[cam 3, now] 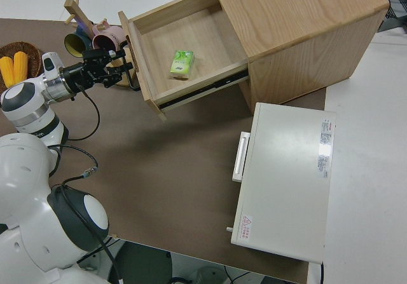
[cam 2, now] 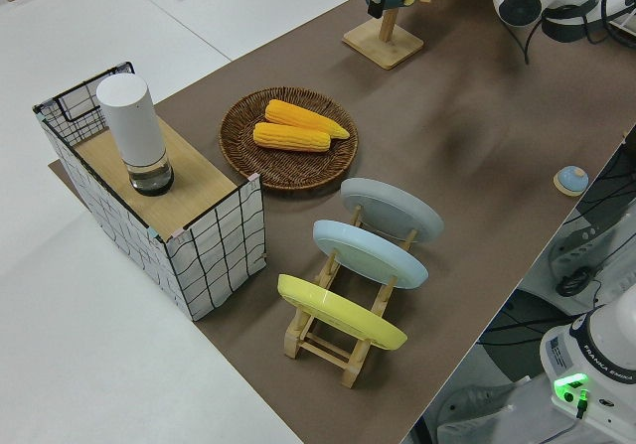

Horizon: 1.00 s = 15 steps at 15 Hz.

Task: Slide drawer open with right arm

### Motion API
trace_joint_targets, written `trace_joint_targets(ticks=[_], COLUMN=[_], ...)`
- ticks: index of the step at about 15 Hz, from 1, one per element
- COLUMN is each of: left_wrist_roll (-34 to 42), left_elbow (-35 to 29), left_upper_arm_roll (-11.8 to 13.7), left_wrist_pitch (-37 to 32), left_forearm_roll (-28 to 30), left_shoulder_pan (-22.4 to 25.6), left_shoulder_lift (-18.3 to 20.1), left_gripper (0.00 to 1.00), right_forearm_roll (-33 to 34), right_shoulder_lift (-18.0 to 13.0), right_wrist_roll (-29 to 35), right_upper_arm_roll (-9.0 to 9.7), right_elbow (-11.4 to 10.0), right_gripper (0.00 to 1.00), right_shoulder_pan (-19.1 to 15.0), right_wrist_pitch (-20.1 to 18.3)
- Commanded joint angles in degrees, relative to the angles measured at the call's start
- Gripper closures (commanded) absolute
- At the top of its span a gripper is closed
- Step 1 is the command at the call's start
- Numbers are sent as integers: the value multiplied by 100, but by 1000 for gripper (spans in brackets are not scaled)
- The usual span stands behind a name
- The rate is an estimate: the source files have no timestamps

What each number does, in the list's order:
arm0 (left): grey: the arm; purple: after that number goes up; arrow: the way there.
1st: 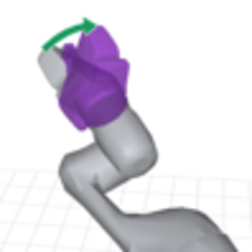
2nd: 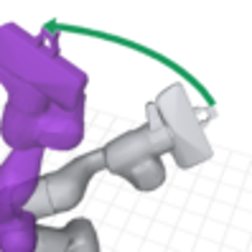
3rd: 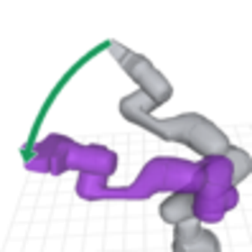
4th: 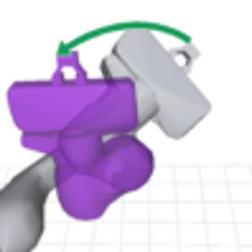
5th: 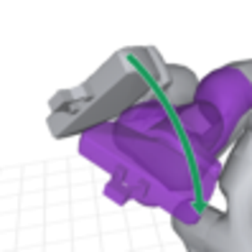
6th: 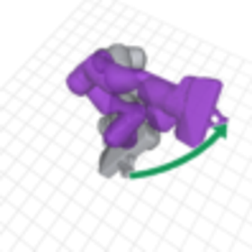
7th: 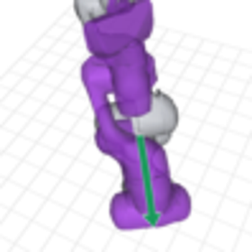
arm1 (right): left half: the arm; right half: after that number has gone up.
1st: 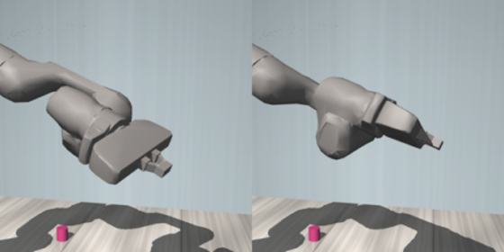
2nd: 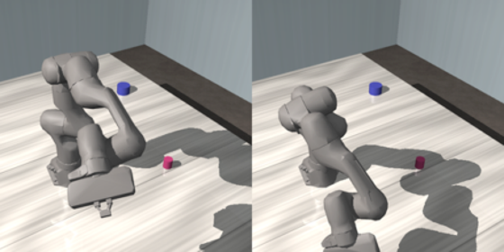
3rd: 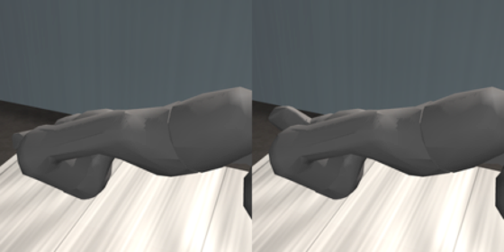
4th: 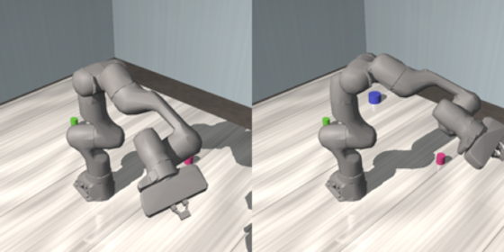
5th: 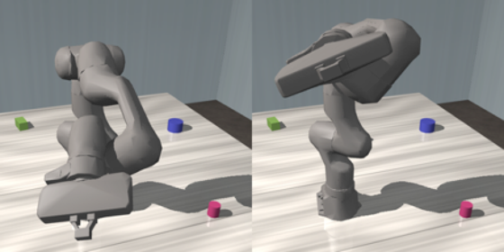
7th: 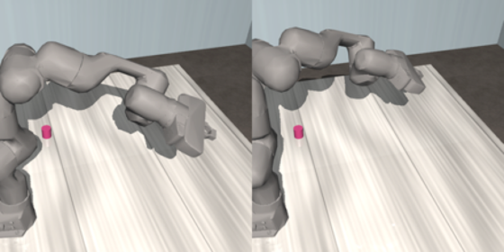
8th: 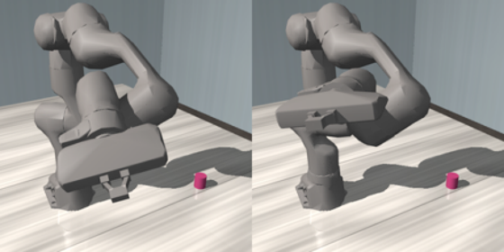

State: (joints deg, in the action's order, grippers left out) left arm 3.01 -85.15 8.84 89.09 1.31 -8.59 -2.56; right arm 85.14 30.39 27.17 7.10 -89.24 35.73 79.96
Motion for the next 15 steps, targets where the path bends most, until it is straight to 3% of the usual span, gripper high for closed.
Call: trace_joint_targets(ticks=[1,7,13,15], left_wrist_roll=[33,33,33,33], left_elbow=[112,112,112,112], left_upper_arm_roll=[92,92,92,92], left_wrist_pitch=[4,4,4,4], left_forearm_roll=[-78,-78,-78,-78], left_shoulder_pan=[-99,-99,-99,-99], left_shoulder_lift=[-69,-69,-69,-69], left_gripper=[2,2,5,2], right_forearm_roll=[3,-602,-2130,-2649], right_shoulder_lift=[90,72,-147,-366], right_wrist_roll=[-142,78,69,69], right_upper_arm_roll=[-51,10,19,10], right_elbow=[161,451,1206,1286], right_gripper=[17,17,17,17], right_shoulder_pan=[110,197,250,224], right_wrist_pitch=[55,38,11,11])
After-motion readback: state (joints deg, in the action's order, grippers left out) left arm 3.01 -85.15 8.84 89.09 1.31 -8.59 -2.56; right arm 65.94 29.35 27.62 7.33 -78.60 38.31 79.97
